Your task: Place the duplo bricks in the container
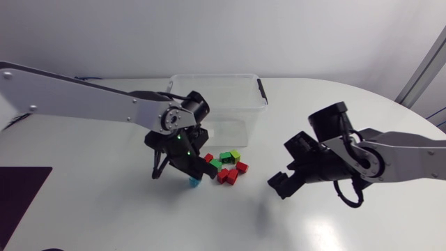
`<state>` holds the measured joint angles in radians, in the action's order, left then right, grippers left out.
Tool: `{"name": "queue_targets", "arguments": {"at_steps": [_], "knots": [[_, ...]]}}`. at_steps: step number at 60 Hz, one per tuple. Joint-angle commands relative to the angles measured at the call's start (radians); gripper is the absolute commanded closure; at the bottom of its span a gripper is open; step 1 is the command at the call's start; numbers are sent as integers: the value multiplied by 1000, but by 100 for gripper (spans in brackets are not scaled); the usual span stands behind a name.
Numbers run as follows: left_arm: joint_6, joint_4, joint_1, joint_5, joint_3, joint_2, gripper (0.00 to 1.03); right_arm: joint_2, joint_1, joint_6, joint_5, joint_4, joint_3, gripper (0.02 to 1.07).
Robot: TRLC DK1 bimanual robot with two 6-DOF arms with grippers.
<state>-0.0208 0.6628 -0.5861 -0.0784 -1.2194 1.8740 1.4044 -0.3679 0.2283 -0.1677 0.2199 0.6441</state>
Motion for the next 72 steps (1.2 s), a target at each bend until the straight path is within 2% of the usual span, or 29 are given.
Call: {"name": "queue_targets", "arguments": {"at_steps": [1,9,16,27,30,40,46,49,51,52,54,55,59,60,61,62,68,72], "knots": [[35,8,15,-4,11,-138,76,68,-40,40,4,-21,48,7],[64,1,43,26,-22,-245,76,189,-74,45,20,-97,106,7],[78,-22,83,28,-66,-296,76,292,-114,71,85,-145,149,7],[88,-164,132,26,-80,-354,76,400,-158,112,151,-172,215,7],[90,-235,137,25,-72,-355,76,421,-167,128,171,-172,230,7],[88,-384,155,23,-58,-289,76,446,-189,141,209,-189,266,12],[82,-445,158,23,-66,-227,76,466,-204,141,220,-188,282,23],[82,-476,158,23,-68,-203,75,470,-212,141,223,-189,282,33],[81,-483,157,23,-77,-182,75,473,-220,143,232,-195,279,45],[81,-483,157,23,-81,-173,73,472,-223,143,235,-203,276,51],[82,-489,157,23,-91,-153,70,466,-226,144,238,-231,261,70],[82,-491,157,23,-94,-147,68,459,-226,143,237,-238,255,74],[81,-491,160,26,-109,-127,45,429,-224,141,237,-238,233,76],[79,-491,161,28,-112,-125,37,416,-224,138,237,-238,224,79],[78,-491,161,29,-112,-125,23,380,-224,137,238,-237,200,80],[78,-489,161,32,-111,-128,19,360,-223,137,238,-235,187,80],[70,-489,166,37,-100,-161,13,249,-206,138,243,-194,143,80],[58,-488,167,39,-86,-199,13,162,-184,138,244,-145,132,80]]}}
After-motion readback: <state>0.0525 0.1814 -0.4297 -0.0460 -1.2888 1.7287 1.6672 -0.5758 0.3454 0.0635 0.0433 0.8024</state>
